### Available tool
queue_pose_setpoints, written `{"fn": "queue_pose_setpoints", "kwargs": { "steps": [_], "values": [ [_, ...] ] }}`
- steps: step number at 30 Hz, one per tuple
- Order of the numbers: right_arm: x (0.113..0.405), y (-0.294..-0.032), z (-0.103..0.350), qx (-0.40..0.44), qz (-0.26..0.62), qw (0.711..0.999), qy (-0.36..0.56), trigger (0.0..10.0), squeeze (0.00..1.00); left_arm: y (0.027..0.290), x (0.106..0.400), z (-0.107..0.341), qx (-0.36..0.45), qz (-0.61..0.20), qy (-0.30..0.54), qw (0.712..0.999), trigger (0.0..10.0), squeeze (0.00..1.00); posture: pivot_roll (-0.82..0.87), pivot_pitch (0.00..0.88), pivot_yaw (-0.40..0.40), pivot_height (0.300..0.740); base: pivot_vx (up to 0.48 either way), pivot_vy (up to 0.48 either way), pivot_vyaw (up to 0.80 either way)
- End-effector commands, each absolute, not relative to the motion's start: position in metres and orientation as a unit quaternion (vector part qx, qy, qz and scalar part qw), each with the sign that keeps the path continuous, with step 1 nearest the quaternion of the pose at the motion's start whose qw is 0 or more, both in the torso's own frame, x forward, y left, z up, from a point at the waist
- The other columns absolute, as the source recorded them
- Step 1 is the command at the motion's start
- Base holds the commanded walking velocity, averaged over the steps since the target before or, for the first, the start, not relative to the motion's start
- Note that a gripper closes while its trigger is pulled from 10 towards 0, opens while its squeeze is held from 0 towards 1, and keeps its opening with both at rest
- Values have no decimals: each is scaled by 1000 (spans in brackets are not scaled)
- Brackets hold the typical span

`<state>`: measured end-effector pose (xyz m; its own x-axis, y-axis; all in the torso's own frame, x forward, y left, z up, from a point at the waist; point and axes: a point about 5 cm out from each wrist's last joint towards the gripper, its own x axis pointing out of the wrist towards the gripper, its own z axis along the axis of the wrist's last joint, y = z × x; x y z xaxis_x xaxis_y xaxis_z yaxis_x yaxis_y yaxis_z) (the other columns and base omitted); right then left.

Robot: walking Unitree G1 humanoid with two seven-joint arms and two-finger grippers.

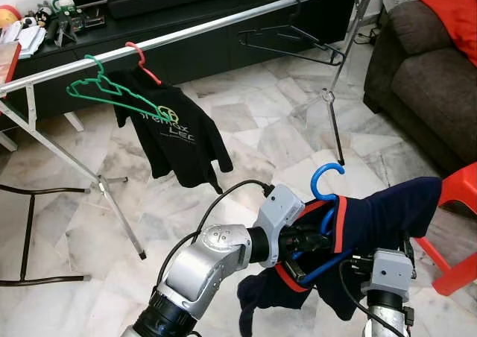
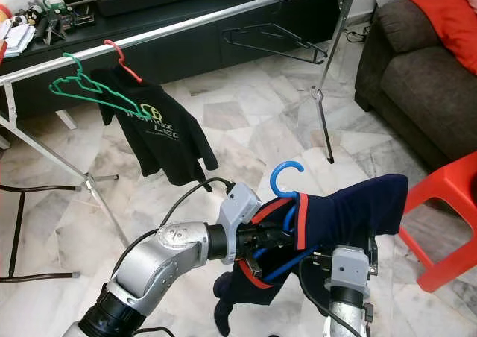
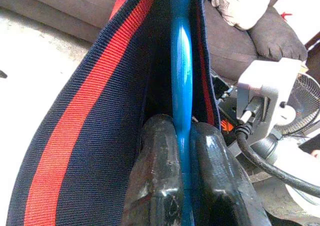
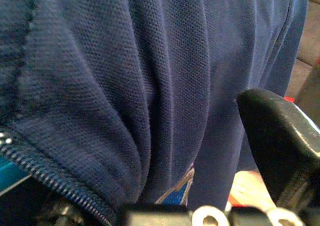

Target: Hang hanger

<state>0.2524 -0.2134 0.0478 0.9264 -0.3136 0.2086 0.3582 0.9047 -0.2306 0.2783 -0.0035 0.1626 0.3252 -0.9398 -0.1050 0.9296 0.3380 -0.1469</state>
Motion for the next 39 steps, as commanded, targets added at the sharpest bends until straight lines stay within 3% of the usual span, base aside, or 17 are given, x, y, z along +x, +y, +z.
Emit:
{"fn": "queue_pose_setpoints", "kwargs": {
  "steps": [1,9,18,29,39],
  "values": [
    [250,-212,51,-130,-180,971,-91,0,0,-1,278,161,-23,-573,88,815,10000,0,-96,207,75,740,0,0,0],
    [249,-208,56,-130,-188,969,-92,0,0,2,277,155,-7,-571,95,815,10000,0,-101,207,75,740,0,0,0],
    [243,-188,26,-118,-130,984,12,0,0,4,283,153,20,-551,91,829,10000,0,-99,216,73,740,0,0,0],
    [240,-192,20,-127,-146,980,42,0,0,5,285,152,23,-545,92,833,10000,0,-98,224,75,740,0,0,0],
    [243,-215,28,-147,-178,972,33,0,0,8,284,153,26,-546,87,833,10000,0,-95,229,74,740,0,0,0]
  ]
}}
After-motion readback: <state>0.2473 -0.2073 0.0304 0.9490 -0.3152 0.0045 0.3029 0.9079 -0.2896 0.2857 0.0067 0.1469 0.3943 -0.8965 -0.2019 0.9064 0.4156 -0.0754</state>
